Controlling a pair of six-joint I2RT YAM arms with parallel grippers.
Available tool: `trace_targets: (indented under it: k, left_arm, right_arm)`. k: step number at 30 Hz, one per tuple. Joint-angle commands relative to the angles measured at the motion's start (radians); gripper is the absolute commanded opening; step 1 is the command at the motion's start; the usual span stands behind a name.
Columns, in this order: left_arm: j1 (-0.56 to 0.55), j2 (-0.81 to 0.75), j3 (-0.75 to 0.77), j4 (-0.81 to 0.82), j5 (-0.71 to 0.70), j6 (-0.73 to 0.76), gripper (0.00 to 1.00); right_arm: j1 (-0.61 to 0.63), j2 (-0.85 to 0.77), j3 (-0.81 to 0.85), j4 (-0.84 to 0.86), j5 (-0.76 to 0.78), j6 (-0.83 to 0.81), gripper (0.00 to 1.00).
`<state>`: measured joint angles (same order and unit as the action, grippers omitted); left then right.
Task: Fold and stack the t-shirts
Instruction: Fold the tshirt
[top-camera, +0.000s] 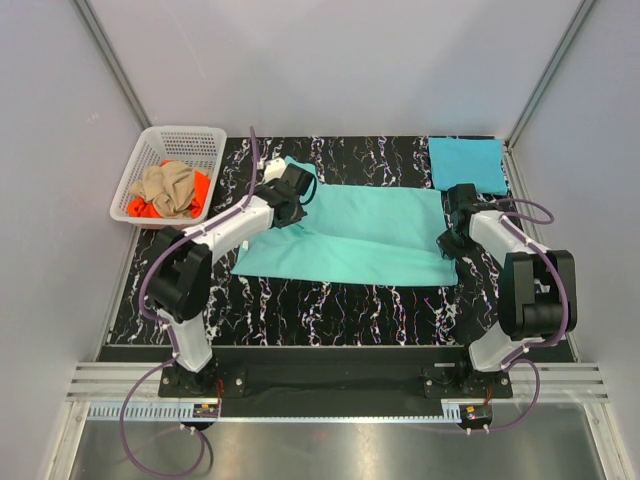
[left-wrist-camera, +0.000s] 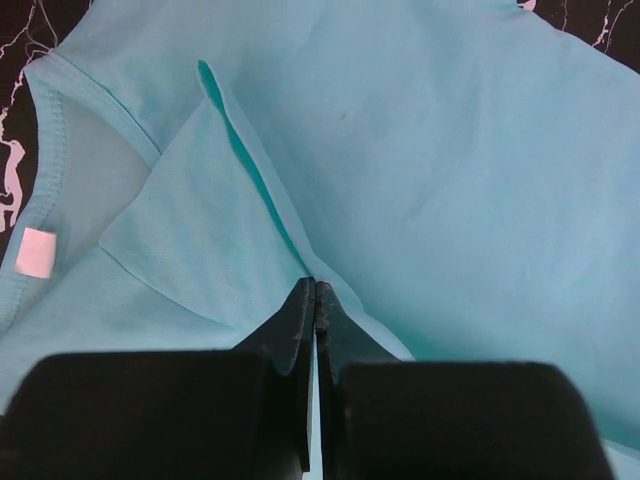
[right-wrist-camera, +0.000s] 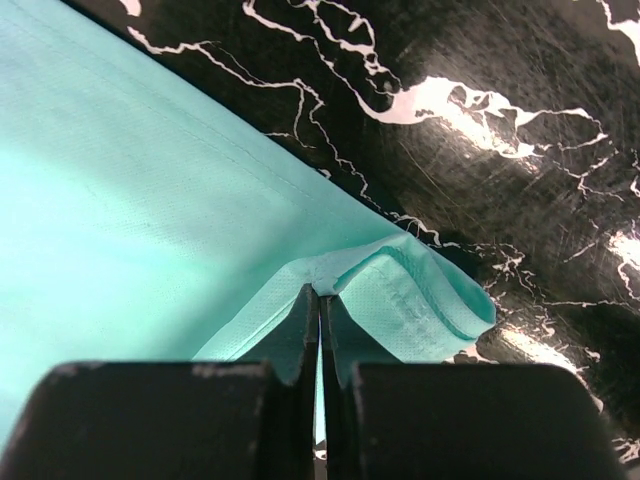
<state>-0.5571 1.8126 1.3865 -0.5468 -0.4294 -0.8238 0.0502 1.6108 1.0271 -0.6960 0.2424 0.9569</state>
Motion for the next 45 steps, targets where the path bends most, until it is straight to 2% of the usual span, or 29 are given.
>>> trace_targets:
  k: [1, 12, 14, 18, 20, 21, 22, 26, 27, 29, 32, 35, 38, 41, 45]
  left_arm:
    - [0.0, 0.028, 0.043, -0.011, -0.065, -0.002, 0.0]
    - [0.0, 0.077, 0.059, -0.065, -0.123, -0.055, 0.0]
    - [0.002, 0.085, 0.069, -0.076, -0.123, -0.06, 0.16]
    - [0.0, 0.042, 0.062, -0.074, -0.112, -0.08, 0.3]
    - [0.0, 0.007, 0.04, -0.073, -0.132, -0.087, 0.47]
    - [0.0, -0.031, 0.034, -0.074, -0.137, -0.092, 0.51]
    - [-0.001, -0.048, 0.028, -0.074, -0.135, -0.09, 0.53]
    - [-0.02, -0.172, -0.081, -0.093, -0.157, -0.127, 0.55]
    - [-0.02, -0.192, -0.108, -0.113, -0.16, -0.2, 0.55]
    - [-0.02, -0.255, -0.223, -0.107, -0.132, -0.256, 0.56]
    - [-0.02, -0.326, -0.378, -0.018, -0.062, -0.294, 0.55]
    - [-0.018, -0.361, -0.473, 0.019, -0.065, -0.353, 0.56]
    - [-0.01, -0.337, -0.491, -0.024, -0.091, -0.383, 0.58]
    - [0.046, -0.276, -0.472, -0.125, -0.062, -0.434, 0.58]
    - [0.074, -0.191, -0.452, -0.284, -0.081, -0.541, 0.54]
  right_arm:
    - [0.0, -0.026, 0.004, 0.043, 0.008, -0.04, 0.0]
    - [0.002, -0.022, -0.007, 0.092, 0.003, -0.09, 0.02]
    - [0.002, -0.019, -0.01, 0.098, -0.006, -0.096, 0.13]
    - [0.002, -0.015, 0.013, 0.115, -0.034, -0.17, 0.26]
    - [0.0, -0.04, 0.021, 0.11, -0.038, -0.227, 0.32]
    - [0.0, -0.052, 0.024, 0.105, -0.04, -0.239, 0.4]
    - [0.0, -0.075, 0.019, 0.099, -0.044, -0.254, 0.43]
    - [0.0, -0.123, -0.03, 0.084, -0.112, -0.242, 0.48]
    - [0.0, -0.132, -0.045, 0.092, -0.129, -0.235, 0.49]
    - [0.0, -0.146, -0.088, 0.121, -0.193, -0.219, 0.49]
    - [0.002, -0.131, -0.13, 0.147, -0.222, -0.211, 0.49]
    - [-0.001, -0.088, -0.153, 0.17, -0.218, -0.219, 0.49]
    - [0.0, -0.058, -0.177, 0.187, -0.212, -0.201, 0.47]
    - [0.0, -0.068, -0.2, 0.161, -0.151, -0.167, 0.48]
    - [-0.001, -0.074, -0.205, 0.104, -0.078, -0.13, 0.48]
